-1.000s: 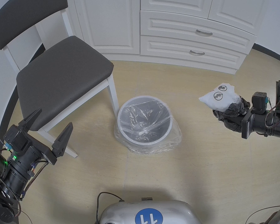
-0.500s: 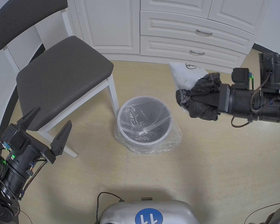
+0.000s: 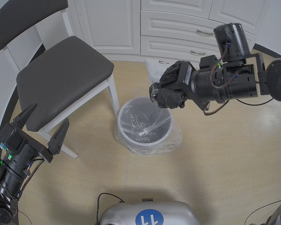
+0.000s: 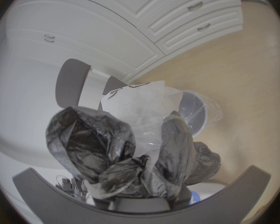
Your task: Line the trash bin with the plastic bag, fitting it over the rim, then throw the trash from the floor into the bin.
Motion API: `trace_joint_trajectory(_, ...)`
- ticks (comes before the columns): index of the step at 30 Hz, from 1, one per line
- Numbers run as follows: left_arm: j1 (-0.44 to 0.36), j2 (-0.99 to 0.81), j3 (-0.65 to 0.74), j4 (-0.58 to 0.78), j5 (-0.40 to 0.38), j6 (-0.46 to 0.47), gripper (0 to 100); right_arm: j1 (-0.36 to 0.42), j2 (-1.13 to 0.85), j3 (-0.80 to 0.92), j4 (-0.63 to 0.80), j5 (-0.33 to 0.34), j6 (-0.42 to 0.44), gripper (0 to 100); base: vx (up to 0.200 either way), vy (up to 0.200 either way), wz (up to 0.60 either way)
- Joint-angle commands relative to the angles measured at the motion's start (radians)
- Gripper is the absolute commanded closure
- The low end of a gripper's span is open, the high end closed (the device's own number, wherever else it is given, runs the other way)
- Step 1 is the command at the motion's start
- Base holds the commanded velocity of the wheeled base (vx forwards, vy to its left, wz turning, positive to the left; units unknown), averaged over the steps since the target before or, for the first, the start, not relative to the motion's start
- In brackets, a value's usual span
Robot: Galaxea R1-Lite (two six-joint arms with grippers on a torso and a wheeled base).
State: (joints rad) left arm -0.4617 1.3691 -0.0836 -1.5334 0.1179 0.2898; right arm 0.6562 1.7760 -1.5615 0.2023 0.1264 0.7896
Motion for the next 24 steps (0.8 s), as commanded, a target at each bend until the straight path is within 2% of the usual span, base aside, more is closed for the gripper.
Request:
trace_joint_trajectory(1,0.002,-0.012,-0.004,0.001,0.0,0.011,0,0.023,0.296,-0.365,0.269,-0.034,0.174,100,0.0,0.0,0.0)
trace_joint_trajectory(8,0.005,-0.013,-0.004,0.001,0.0,0.012,0,0.023,0.415,-0.439,0.293,-0.051,0.195,100,0.0,0.0,0.0)
trace_joint_trajectory(24,0.008,-0.012,0.002,0.001,-0.001,0.012,0,0.007,0.573,-0.439,0.276,-0.073,0.188,100,0.0,0.0,0.0)
